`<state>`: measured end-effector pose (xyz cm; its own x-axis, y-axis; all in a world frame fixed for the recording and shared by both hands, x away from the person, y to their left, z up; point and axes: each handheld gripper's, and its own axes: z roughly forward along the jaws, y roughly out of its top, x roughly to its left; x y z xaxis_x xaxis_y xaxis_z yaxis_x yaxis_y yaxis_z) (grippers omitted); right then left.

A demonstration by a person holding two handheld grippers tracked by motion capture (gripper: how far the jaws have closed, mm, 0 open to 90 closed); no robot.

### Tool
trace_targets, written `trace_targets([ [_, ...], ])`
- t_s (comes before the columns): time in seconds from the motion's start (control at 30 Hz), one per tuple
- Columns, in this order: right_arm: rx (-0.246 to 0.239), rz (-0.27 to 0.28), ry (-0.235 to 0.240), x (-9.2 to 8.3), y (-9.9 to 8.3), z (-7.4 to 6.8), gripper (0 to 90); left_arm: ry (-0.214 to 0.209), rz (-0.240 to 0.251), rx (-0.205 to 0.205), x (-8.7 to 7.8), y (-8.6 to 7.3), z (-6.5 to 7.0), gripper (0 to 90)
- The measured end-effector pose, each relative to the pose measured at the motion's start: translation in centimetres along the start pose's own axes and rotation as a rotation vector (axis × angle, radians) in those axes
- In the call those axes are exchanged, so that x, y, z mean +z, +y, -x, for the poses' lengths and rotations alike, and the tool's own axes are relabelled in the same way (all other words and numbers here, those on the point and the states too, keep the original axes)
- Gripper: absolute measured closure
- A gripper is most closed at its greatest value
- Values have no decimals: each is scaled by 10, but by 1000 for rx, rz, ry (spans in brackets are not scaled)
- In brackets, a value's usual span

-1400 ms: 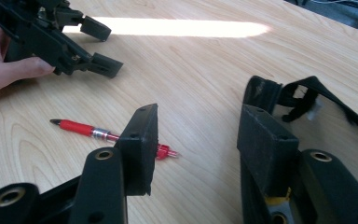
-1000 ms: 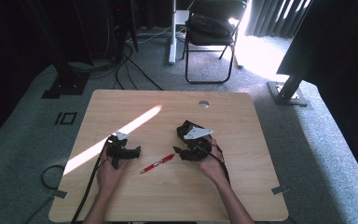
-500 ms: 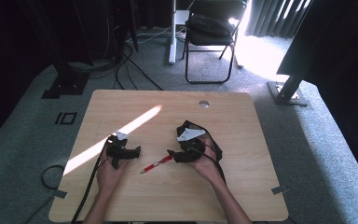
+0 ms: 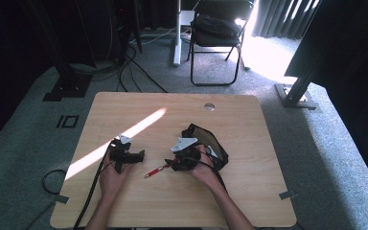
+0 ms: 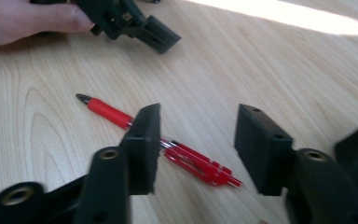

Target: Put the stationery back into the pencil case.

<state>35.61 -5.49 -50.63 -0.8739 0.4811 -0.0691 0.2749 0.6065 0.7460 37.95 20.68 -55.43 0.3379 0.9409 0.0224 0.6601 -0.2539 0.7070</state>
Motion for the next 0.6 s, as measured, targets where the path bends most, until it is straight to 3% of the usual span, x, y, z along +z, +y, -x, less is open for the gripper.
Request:
trace_targets([
  [0.33,-70,-39,52,20,2,-9,692,0,0,0,0,0,0,89],
  [0.6,-69,-73,77,30,1,-7,730,0,0,0,0,0,0,89],
])
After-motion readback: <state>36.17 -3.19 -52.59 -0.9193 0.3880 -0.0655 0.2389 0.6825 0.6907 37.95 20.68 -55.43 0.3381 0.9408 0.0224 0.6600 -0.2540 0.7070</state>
